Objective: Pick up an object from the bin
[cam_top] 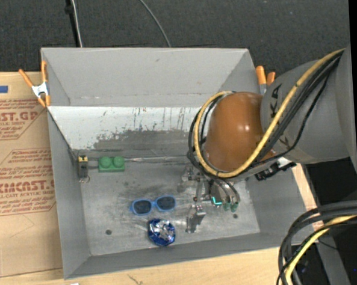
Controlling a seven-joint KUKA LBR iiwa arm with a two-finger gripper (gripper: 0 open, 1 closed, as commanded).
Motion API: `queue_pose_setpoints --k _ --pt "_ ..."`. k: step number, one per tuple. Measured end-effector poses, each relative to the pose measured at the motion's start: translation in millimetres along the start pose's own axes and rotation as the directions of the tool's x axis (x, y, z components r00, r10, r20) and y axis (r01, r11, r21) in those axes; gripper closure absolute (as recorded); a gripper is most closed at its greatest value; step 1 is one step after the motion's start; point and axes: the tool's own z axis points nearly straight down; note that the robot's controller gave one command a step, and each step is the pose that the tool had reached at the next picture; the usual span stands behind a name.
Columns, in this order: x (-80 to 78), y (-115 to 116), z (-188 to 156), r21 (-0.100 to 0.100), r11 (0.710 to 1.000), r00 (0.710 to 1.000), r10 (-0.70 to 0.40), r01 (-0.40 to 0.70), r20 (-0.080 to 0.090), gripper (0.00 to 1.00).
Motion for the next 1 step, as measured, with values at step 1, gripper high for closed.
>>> queue_pose_setpoints --k 1 --pt "-52.4 65.4 60.0 0.0 1.0 1.0 -0.01 0.01 0.019 0.0"
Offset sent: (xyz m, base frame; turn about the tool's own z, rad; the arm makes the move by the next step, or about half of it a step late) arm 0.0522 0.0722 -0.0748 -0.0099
